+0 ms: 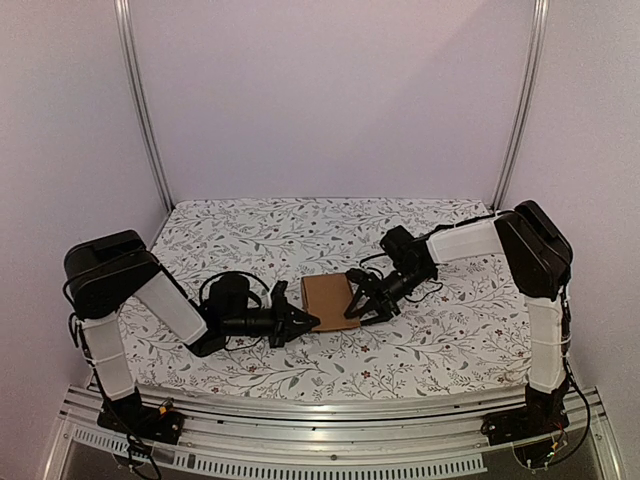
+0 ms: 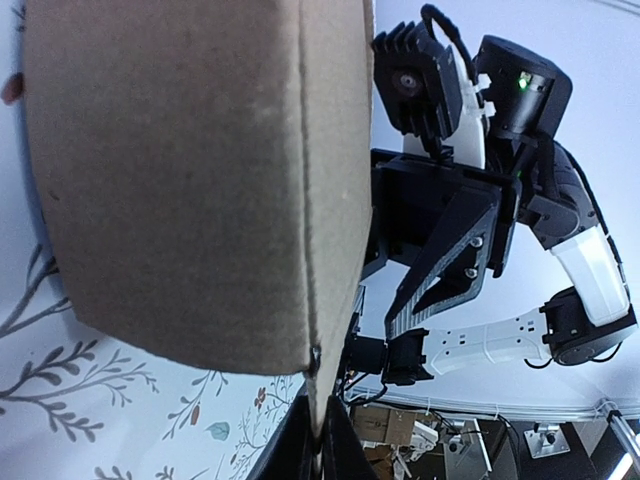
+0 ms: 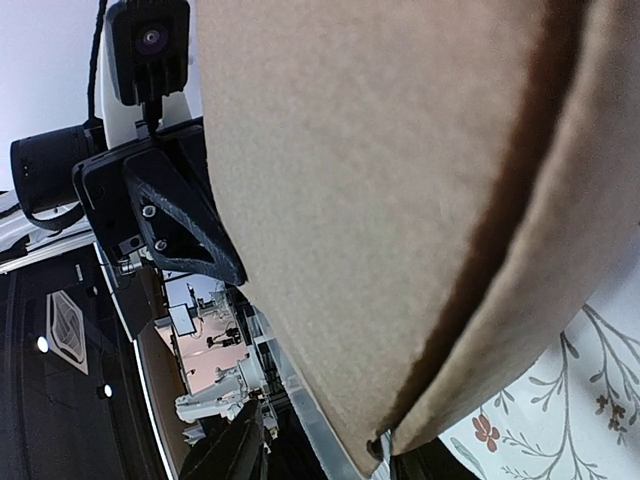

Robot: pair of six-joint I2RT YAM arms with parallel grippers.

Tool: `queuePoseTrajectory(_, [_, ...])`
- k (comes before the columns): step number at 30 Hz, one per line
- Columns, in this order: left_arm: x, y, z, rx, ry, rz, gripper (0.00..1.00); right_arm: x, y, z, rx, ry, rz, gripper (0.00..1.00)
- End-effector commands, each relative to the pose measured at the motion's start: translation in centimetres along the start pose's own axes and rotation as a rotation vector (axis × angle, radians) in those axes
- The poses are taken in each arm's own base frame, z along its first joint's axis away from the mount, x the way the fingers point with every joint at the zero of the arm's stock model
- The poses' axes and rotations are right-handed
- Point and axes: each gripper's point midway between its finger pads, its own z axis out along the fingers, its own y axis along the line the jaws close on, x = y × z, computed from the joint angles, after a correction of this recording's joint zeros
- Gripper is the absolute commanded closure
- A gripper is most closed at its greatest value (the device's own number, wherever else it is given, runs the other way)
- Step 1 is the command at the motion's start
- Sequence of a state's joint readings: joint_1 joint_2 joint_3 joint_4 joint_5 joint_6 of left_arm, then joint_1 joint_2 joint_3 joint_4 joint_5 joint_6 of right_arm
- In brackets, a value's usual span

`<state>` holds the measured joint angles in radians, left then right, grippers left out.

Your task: Fold the paper box

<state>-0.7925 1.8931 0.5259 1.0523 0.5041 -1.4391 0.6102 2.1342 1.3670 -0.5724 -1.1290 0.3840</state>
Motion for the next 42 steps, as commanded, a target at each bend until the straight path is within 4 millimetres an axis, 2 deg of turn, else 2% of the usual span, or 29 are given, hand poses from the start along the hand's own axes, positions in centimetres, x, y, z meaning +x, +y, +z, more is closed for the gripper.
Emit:
queuePoseTrajectory(1, [0.3, -0.2, 0.1, 0.050, 0.024, -0.015, 0.94, 0.0, -1.5, 0.0, -0.026, -0.017, 0.054, 0.61])
queuePoseTrajectory(9, [0.3, 0.1, 0.2, 0.090, 0.020, -0.050, 0.88, 0.0, -0.6, -0.4, -0.088, -0.030, 0.097, 0.90])
queuePoseTrajectory(14, [0.4, 0.4, -0.1, 0.093, 0.012, -0.053, 0.86, 0.0, -0.4, -1.2, -0.089, -0.056, 0.114, 0.97])
queuePoseTrajectory(18, [0.3, 0.2, -0.2, 0.126, 0.004, -0.069, 0.90, -0.1, -0.4, -1.3, -0.093, -0.060, 0.121, 1.00])
queuePoseTrajectory(22, [0.2, 0.0, 0.0, 0.163, 0.000, -0.089, 0.88, 0.0, -0.3, -1.2, -0.102, -0.058, 0.122, 0.99])
queuePoseTrajectory(23, [0.2, -0.1, 0.1, 0.171, 0.001, -0.091, 0.86, 0.0, -0.2, -1.2, -0.105, -0.055, 0.122, 0.96])
queuePoseTrajectory(25, [0.3, -0.2, 0.3, 0.180, 0.003, -0.091, 0.85, 0.0, -0.2, -1.2, -0.110, -0.054, 0.123, 0.85])
queuePoseTrajectory(27, [0.3, -0.2, 0.4, 0.184, 0.003, -0.088, 0.83, 0.1, -0.3, -1.2, -0.112, -0.052, 0.126, 0.80])
queuePoseTrajectory(34, [0.1, -1.0, 0.6, 0.207, 0.000, -0.076, 0.78, 0.1, -0.3, -1.2, -0.106, -0.058, 0.123, 0.81])
queuePoseTrajectory(36, [0.1, -1.3, 0.2, 0.211, -0.011, -0.067, 0.76, 0.1, -0.2, -1.3, -0.109, -0.057, 0.121, 0.79])
queuePoseTrajectory(42, [0.5, -3.2, -1.6, 0.206, -0.018, -0.013, 0.65, -0.1, 0.2, -2.6, -0.103, -0.093, 0.107, 0.63])
